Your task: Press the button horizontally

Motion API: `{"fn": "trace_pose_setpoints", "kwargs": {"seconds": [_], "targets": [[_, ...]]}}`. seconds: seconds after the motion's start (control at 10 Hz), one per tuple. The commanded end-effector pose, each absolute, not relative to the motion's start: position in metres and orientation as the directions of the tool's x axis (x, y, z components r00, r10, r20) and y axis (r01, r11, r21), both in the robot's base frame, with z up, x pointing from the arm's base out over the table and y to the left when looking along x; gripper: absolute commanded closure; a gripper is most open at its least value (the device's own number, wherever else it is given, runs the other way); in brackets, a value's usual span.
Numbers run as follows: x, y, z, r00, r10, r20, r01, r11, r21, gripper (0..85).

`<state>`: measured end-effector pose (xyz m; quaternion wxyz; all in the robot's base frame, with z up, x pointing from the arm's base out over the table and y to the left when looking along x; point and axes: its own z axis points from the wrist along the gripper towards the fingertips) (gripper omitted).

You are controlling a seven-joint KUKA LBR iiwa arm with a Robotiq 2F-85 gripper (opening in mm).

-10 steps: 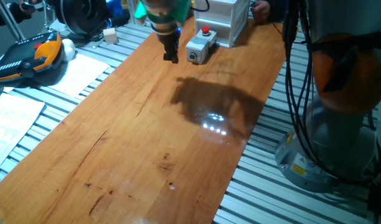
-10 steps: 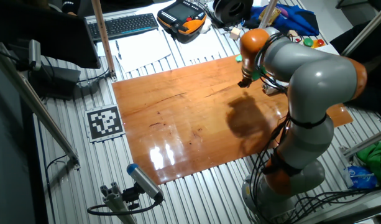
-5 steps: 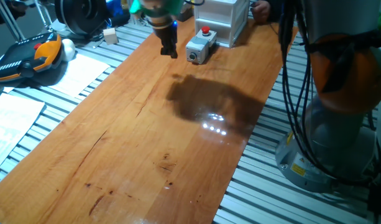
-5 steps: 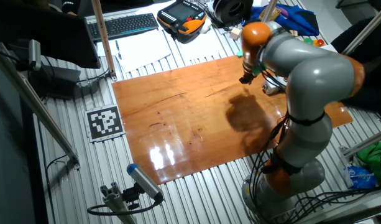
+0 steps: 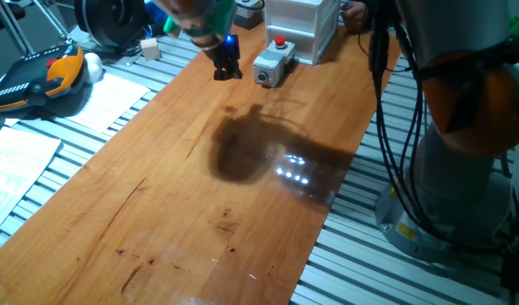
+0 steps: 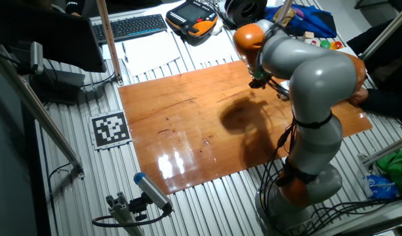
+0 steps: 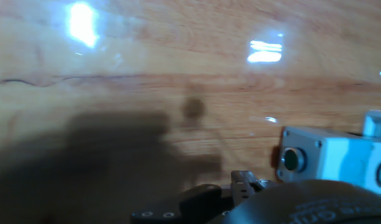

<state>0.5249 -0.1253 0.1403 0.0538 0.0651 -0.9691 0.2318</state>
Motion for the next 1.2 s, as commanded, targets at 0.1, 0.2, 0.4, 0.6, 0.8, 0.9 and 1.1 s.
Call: {"fn": "trace_pose_setpoints", "kwargs": {"seconds": [0.1, 0.2, 0.4, 0.6, 0.8, 0.9, 1.1], "targets": [[0.525, -0.125, 0.14, -0.987, -0.106, 0.124, -0.155, 0.849, -0.505, 85.0], [0.525, -0.13, 0.138, -0.985, -0.113, 0.128, -0.162, 0.854, -0.495, 85.0], [0.524, -0.146, 0.124, -0.987, -0.126, 0.102, -0.16, 0.863, -0.48, 85.0], [0.522, -0.161, 0.114, -0.987, -0.133, 0.089, -0.16, 0.861, -0.482, 85.0], [0.519, -0.181, 0.099, -0.986, -0.149, 0.072, -0.166, 0.867, -0.47, 85.0], [0.519, -0.189, 0.09, -0.985, -0.159, 0.065, -0.17, 0.867, -0.469, 85.0], [0.521, -0.197, 0.075, -0.985, -0.163, 0.061, -0.173, 0.872, -0.458, 85.0]]}}
